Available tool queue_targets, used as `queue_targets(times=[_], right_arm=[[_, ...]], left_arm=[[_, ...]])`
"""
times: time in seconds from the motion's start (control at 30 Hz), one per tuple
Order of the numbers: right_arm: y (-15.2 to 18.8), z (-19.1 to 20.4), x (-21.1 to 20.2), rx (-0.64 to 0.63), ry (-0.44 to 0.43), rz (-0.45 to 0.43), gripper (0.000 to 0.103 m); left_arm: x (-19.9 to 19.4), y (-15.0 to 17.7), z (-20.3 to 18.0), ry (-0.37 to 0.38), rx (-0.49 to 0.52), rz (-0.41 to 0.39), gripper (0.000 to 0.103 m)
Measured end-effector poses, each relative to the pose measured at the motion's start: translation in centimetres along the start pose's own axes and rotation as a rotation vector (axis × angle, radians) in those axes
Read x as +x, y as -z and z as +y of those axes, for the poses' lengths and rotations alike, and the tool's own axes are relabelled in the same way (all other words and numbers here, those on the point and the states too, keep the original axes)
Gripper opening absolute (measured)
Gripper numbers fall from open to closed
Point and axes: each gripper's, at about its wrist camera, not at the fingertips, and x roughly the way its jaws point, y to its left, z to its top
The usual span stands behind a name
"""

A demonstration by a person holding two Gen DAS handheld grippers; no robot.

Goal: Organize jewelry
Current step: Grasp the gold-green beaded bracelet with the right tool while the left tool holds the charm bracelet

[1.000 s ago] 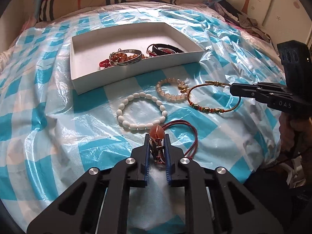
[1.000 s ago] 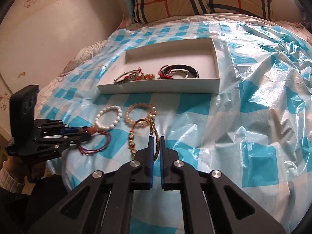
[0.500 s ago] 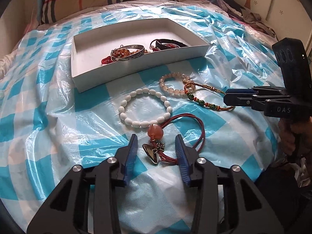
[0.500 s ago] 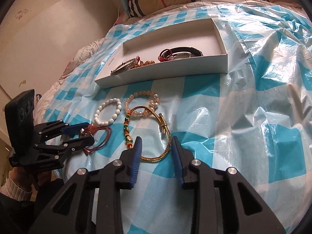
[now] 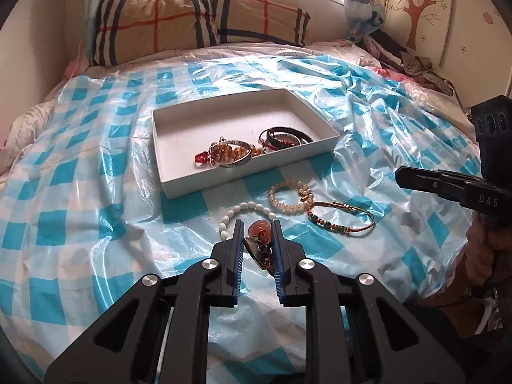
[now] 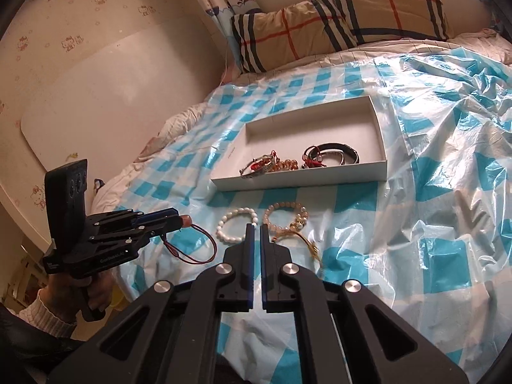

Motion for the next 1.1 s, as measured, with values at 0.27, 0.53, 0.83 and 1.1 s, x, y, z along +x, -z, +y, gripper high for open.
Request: queue_targets(times=[0.27,0.53,0.83,1.1], right_arm=[[1.1,-0.1,5.0,-0.156,0.175,0.161,0.061],[2.8,-0.9,8.6,-0.196,0.191,0.255,0.015],[1.9,-1.2,4.0,-0.051,0.095,0.125,0.007],[-0.1,-1.6,1.9,0.039,-0.011,0.024,0.007]], left_arm=[[-0.1,-0.1,-0.1,0.01,-0.008,0.002,0.016],[0.8,0.5,0.1,0.014,-0.014,0.014,0.016],[0.8,-0.1,0.0,0.023,-0.018,-0.004,0.016],[0.6,-0.9,-0.2,0.02,-0.014,-0.028,0.016]])
